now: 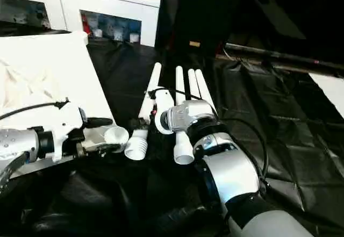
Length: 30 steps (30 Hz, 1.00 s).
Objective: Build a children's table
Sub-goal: Pick table leg
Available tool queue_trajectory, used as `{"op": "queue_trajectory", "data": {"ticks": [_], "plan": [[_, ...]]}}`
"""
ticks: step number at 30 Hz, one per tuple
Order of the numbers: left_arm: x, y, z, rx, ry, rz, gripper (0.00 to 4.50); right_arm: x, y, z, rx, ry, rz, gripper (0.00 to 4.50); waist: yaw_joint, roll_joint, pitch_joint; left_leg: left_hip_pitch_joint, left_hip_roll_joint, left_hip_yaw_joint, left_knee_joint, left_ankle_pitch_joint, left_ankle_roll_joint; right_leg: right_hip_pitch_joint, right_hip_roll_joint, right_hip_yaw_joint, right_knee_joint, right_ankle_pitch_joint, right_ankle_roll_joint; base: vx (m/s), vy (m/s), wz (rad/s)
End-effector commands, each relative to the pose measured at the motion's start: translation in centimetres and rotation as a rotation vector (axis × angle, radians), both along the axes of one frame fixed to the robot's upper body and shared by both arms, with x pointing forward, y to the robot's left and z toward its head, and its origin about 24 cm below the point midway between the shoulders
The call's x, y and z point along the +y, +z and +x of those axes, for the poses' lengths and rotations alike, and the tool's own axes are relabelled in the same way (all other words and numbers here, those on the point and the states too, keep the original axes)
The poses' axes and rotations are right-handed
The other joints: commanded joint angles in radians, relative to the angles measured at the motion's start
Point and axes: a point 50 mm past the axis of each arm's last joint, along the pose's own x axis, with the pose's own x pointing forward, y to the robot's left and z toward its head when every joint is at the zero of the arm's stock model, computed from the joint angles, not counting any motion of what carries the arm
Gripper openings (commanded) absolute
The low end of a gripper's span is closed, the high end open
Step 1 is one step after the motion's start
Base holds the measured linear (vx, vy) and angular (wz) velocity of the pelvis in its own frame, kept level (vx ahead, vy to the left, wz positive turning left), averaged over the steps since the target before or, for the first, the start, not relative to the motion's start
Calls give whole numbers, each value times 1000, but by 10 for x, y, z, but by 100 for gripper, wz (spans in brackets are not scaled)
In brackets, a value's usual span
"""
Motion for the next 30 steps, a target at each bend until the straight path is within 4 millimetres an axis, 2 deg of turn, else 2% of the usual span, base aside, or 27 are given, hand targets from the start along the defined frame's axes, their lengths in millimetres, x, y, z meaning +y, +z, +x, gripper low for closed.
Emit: {"op": "queue_trajectory", "data": {"ticks": [1,2,3,4,6,8,10,13,14,15,16,17,20,21,22,23,24,25,26,27,28,29,30], "plan": [[-5,0,-3,1,-22,9,378,-14,-17,-6,62,-20,-84,386,-7,37,-54,22,48,-10,-82,-196,-102,26,-71,35,-64,-138,-154,0,0,0],[-5,0,-3,0,-22,11,378,-15,-18,-6,62,-23,-92,369,-6,38,-53,23,48,-11,-83,-201,-104,25,-70,35,-65,-143,-152,0,0,0],[-5,0,-3,0,-22,12,378,-15,-18,-6,62,-23,-94,362,-6,32,-54,24,48,-10,-83,-203,-103,25,-70,34,-66,-147,-151,0,0,0],[-5,0,-3,-2,-24,15,378,-16,-19,-6,63,-26,-95,356,-6,35,-54,24,48,-12,-84,-213,-109,23,-70,34,-65,-153,-147,0,0,0],[-5,1,-3,-9,-27,23,378,-18,-19,-5,63,-38,-93,347,-6,35,-54,25,48,-12,-84,-234,-113,21,-69,34,-67,-170,-142,0,0,0],[-6,1,-2,-13,-29,26,378,-19,-18,-5,62,-48,-90,319,-5,33,-54,25,48,-12,-84,-243,-113,21,-71,35,-68,-181,-140,0,0,0],[-6,2,0,-28,-33,39,378,-22,-18,-3,67,-72,-72,315,-5,46,-56,26,48,-14,-84,-248,-119,21,-69,35,-67,-164,-142,0,0,0],[-7,2,2,-38,-36,46,378,-23,-17,-3,72,-89,-55,279,-6,43,-58,24,48,-14,-83,-227,-115,25,-68,34,-64,-132,-148,0,0,0],[-7,2,3,-45,-35,52,378,-24,-17,-2,75,-103,-43,274,-5,49,-59,25,47,-14,-83,-218,-115,25,-68,33,-63,-113,-151,0,0,0],[-7,1,4,-47,-34,53,378,-24,-16,-2,76,-107,-39,266,-5,47,-59,25,47,-12,-81,-212,-114,26,-67,33,-62,-97,-156,0,0,0],[-7,2,5,-60,-32,57,378,-25,-16,-1,80,-119,-27,266,-5,50,-59,23,46,-14,-82,-209,-114,28,-67,33,-61,-93,-159,0,0,0],[-8,2,6,-68,-30,58,378,-26,-16,-1,82,-126,-20,244,-5,47,-59,24,47,-13,-81,-209,-113,28,-68,33,-62,-93,-159,0,0,0],[-10,5,13,-104,-5,20,378,-30,-14,1,93,-162,22,226,-4,54,-60,25,46,-12,-80,-204,-113,29,-68,32,-61,-79,-169,0,0,0],[-10,5,13,-104,-5,20,378,-30,-14,1,93,-162,22,226,-4,52,-61,26,46,-11,-79,-202,-113,29,-67,32,-61,-72,-170,0,0,0],[-13,9,19,-126,21,-15,378,-34,-10,3,93,-188,61,213,-2,57,-61,25,46,-13,-80,-194,-114,31,-67,32,-57,-56,-175,0,0,0],[-14,10,22,-134,40,-36,378,-36,-7,5,90,-201,87,195,0,55,-63,26,47,-12,-78,-183,-112,34,-68,31,-57,-37,-178,0,0,0],[-15,11,24,-139,53,-41,378,-37,-6,6,88,-209,105,195,-1,57,-62,22,46,-13,-78,-181,-111,36,-67,31,-56,-32,-181,0,0,0],[-15,12,29,-151,86,-54,378,-39,-1,9,83,-228,149,187,-2,54,-63,23,45,-11,-78,-180,-107,37,-66,31,-57,-28,-181,0,0,0],[-17,15,38,-169,148,-94,378,-43,7,12,60,-233,219,185,-1,61,-62,22,46,-14,-78,-179,-109,38,-67,31,-55,-24,-183,0,0,0],[-17,15,39,-171,159,-99,378,-44,9,13,56,-234,230,185,1,58,-64,24,46,-10,-75,-180,-103,39,-67,32,-58,-16,-184,0,0,0],[-17,17,46,-182,214,-122,378,-47,14,15,42,-234,277,184,2,66,-63,23,46,-13,-76,-176,-102,40,-69,32,-56,-11,-187,0,0,0],[-17,18,50,-188,251,-135,378,-48,17,16,32,-235,308,184,-1,61,-63,18,45,-13,-77,-173,-96,46,-66,31,-59,-12,-185,0,0,0],[-19,22,58,-195,298,-183,378,-53,23,17,-2,-222,361,184,-1,64,-66,19,44,-12,-72,-152,-83,48,-68,32,-57,20,-194,0,0,0]]}}
